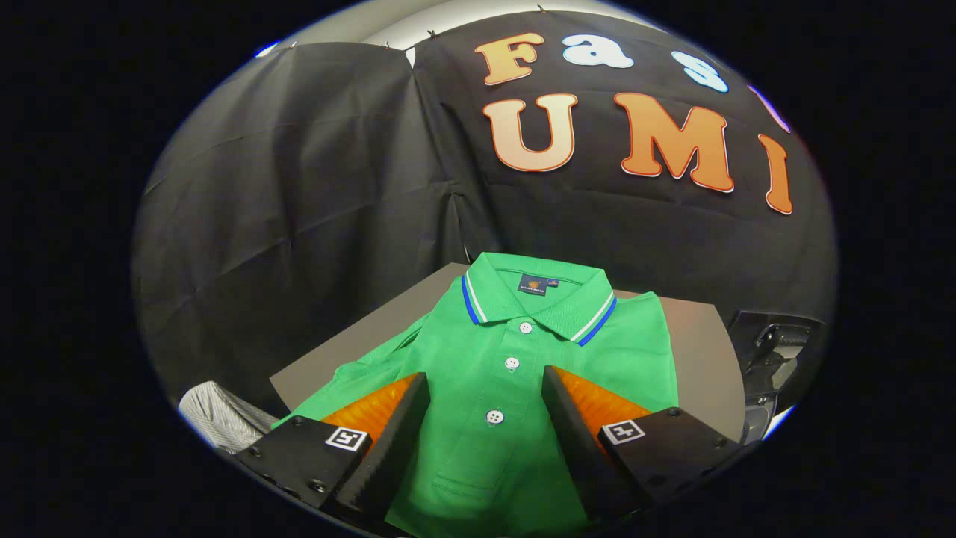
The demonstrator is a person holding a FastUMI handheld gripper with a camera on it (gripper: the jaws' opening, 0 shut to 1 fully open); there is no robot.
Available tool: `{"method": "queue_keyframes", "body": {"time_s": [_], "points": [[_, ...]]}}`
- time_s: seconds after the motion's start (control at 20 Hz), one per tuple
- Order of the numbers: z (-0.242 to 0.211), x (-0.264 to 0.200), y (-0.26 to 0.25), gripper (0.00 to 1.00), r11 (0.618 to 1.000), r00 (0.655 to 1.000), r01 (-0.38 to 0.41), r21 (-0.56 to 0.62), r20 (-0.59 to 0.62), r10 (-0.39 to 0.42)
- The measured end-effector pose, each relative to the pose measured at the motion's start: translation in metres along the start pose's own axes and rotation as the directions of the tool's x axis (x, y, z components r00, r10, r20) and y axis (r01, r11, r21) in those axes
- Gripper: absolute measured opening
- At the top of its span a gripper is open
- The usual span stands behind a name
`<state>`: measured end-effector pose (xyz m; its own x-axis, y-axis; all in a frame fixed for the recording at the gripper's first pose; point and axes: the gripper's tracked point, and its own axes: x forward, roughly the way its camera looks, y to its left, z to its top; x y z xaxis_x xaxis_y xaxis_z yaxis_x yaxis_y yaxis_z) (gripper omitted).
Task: Put the clothes into the washing machine and then close the washing machine lid.
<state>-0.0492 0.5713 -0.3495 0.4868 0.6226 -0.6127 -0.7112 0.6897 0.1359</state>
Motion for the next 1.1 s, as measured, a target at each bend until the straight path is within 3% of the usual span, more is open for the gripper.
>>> {"method": "queue_keyframes", "body": {"time_s": [0.2,0.35,0.7,0.8,0.9,1.1], "points": [[-0.004,-0.001,0.0,0.92,1.0,0.999,-0.015,-0.014,-0.033,0.015],[-0.002,-0.001,0.0,0.92,1.0,0.997,-0.022,-0.019,-0.071,0.02],[-0.002,-0.005,0.002,0.55,0.999,0.996,-0.047,-0.003,-0.074,0.047],[-0.003,-0.008,0.004,0.38,0.999,0.996,-0.045,0.014,-0.07,0.046],[-0.003,-0.01,0.006,0.37,0.999,0.996,-0.048,0.013,-0.072,0.049],[-0.004,-0.012,0.004,0.18,0.996,0.998,-0.058,0.066,-0.023,0.06]]}}
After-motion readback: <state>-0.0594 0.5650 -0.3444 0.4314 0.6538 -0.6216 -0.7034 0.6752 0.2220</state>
